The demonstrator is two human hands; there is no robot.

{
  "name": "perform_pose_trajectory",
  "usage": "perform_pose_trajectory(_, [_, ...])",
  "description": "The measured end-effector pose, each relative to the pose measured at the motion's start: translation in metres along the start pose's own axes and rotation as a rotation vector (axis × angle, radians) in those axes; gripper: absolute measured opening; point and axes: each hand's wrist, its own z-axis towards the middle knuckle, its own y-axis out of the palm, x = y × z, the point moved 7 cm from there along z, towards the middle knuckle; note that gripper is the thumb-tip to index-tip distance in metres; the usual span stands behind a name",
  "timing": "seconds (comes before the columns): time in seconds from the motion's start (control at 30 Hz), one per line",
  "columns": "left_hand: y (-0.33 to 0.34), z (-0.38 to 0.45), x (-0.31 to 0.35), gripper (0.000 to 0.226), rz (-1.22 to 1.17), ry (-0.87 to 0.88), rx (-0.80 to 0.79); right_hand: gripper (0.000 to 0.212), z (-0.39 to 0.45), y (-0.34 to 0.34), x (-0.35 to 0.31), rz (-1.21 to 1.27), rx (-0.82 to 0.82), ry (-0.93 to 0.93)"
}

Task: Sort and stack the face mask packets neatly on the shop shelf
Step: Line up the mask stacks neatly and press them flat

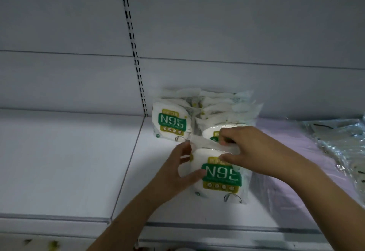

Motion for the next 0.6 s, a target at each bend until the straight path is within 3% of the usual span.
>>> perform_pose_trajectory(0.1, [0.008, 0.002, -0.007, 0.062, -0.078, -0.098, 0.022, 0.026, 0.009, 0.001, -0.017, -0.018, 0.022, -0.037])
perform_pose_trajectory(0.4, [-0.103, -0.008, 0.013, 0.044, -0.03, -0.078, 0.469, 0.018, 0.092, -0.024, -0.056, 0.424, 0.32, -0.104])
perform_pose_trajectory(0.53, [-0.139, 0.017, -0.009, 0.042, 0.061, -0.184, 0.551, 0.03, 0.09, -0.043, -0.035, 0.187, 0.642, -0.067])
perform_pose_trajectory(0.6, [-0.138, 0.029, -0.024, 0.038, -0.057, -0.239, 0.518, 0.053, 0.065, -0.041, -0.008, 0.08, 0.731, 0.037])
